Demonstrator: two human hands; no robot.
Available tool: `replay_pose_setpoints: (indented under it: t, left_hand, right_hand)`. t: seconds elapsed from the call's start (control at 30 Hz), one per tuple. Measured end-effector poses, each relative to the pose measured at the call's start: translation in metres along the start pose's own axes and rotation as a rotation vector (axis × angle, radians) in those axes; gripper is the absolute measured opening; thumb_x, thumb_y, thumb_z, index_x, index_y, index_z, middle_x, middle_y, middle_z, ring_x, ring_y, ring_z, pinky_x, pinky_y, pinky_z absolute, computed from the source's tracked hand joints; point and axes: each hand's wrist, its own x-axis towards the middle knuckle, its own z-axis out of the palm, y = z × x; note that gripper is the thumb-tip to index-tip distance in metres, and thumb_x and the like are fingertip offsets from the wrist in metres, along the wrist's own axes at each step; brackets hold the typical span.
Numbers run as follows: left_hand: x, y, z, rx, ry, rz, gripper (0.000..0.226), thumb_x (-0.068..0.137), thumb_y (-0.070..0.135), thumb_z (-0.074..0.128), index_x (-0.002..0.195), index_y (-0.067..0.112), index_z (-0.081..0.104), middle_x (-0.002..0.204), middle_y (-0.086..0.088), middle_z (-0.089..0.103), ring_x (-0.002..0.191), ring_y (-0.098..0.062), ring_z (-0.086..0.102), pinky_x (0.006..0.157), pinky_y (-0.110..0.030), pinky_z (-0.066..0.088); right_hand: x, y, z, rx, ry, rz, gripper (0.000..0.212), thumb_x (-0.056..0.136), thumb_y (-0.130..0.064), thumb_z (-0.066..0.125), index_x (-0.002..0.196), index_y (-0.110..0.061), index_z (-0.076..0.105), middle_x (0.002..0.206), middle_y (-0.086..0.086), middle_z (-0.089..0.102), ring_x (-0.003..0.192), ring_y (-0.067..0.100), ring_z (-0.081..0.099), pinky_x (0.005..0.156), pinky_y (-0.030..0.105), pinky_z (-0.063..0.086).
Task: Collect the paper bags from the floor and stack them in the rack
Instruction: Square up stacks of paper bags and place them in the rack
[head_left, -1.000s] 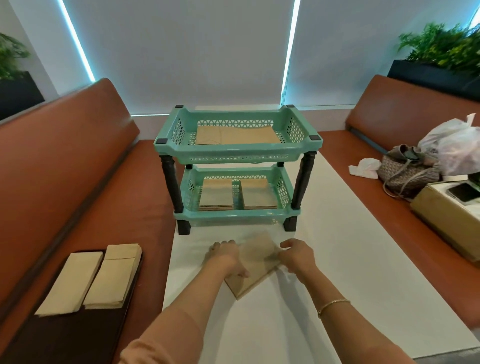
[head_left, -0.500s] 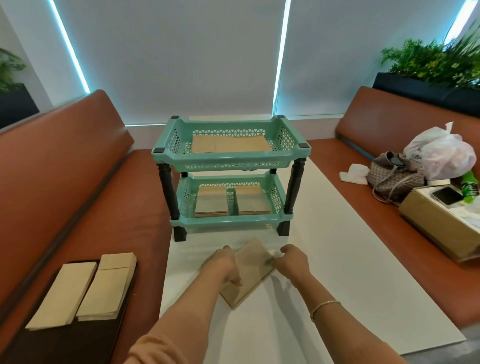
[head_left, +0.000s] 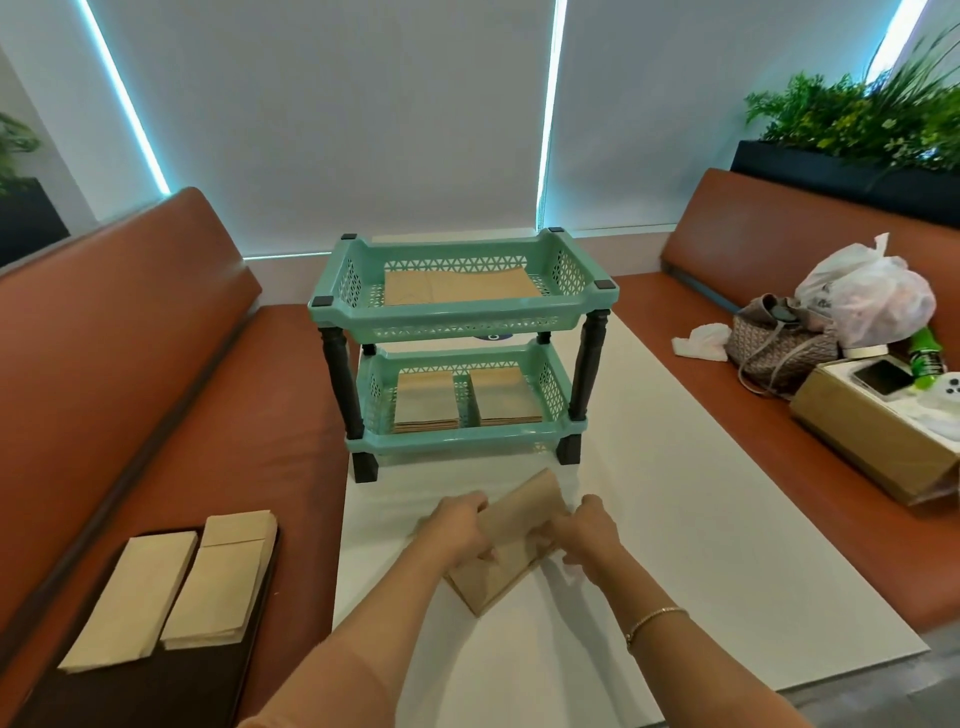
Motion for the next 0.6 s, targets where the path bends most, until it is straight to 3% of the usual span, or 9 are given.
replay_pose_setpoints:
  t: [0.13,0.23,0.37,0.47,0.6]
  left_hand:
    - [0.002,0.005,-0.025,-0.266,0.083,0.017,0.059,0.071,0.019,0.08,0.121,0.017,0.05,0.119,-0.004,0.059,0.108,-0.022,0.054,0.085,-0.03,0.045]
    - [0.009,0.02,-0.044,-0.466,0.169,-0.032,0.061,0.07,0.018,0.081,0.121,0.012,0.047,0.119,-0.005,0.06,0.109,-0.023,0.055,0.089,-0.034,0.046]
    - [0.029,0.053,-0.065,-0.55,0.361,-0.11,0.053,0.08,0.023,0.072,0.124,0.008,0.046,0.12,-0.008,0.059,0.105,-0.025,0.055,0.075,-0.028,0.041]
    - [0.054,0.074,-0.082,-0.514,0.431,-0.201,0.047,0.087,0.025,0.063,0.126,0.005,0.046,0.124,-0.009,0.056,0.108,-0.027,0.055,0.077,-0.028,0.041]
    - [0.085,0.088,-0.098,-0.445,0.387,-0.325,0.039,0.09,0.023,0.06,0.123,0.003,0.054,0.125,-0.013,0.059,0.112,-0.027,0.058,0.083,-0.026,0.047]
  right_hand:
    - [0.004,-0.015,-0.005,0.238,-0.087,-0.009,0.084,0.078,-0.009,0.071,0.144,-0.011,0.018,0.129,0.017,0.045,0.099,0.029,0.054,0.08,0.038,0.052]
    - [0.012,-0.042,-0.006,0.3,-0.215,-0.133,0.068,0.084,-0.004,0.064,0.142,-0.011,0.028,0.112,0.014,0.059,0.099,0.029,0.061,0.078,0.038,0.055]
    - [0.032,-0.089,-0.008,0.171,-0.12,-0.288,0.034,0.085,-0.004,0.057,0.118,-0.006,0.054,0.105,0.011,0.063,0.098,0.027,0.061,0.085,0.038,0.054]
    - [0.051,-0.123,-0.017,0.03,-0.009,-0.337,0.014,0.084,-0.003,0.053,0.097,-0.004,0.061,0.09,0.012,0.065,0.085,0.026,0.063,0.079,0.035,0.056]
    - [0.069,-0.157,-0.028,-0.27,0.077,-0.39,0.021,0.089,-0.004,0.048,0.105,0.0,0.062,0.104,0.016,0.064,0.089,0.026,0.059,0.072,0.027,0.044]
